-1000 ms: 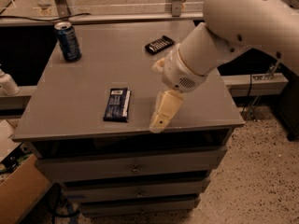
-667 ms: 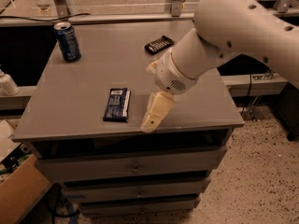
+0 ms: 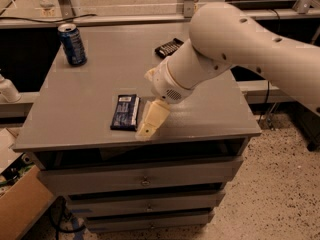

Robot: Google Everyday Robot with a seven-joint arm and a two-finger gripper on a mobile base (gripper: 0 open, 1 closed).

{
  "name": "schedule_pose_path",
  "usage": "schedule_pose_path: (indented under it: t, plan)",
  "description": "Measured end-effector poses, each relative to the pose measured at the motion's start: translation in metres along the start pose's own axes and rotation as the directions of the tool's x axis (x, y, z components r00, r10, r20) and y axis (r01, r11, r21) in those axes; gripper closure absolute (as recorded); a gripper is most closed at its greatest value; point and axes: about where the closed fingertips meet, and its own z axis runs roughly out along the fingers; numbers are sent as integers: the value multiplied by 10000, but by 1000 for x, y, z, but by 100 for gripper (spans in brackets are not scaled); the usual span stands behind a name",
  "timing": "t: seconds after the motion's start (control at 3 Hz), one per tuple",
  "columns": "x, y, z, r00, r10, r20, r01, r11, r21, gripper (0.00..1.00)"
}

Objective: Move rxbar blueberry near pepsi can

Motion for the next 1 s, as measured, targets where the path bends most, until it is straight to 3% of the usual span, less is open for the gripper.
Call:
schedule_pose_path:
  t: [0.67, 1.0]
  plan:
    - [-11, -7, 30, 9996, 59, 282, -57, 10000, -62, 0]
    - [-11, -8, 34, 9993, 182, 318, -178, 9997, -151, 14]
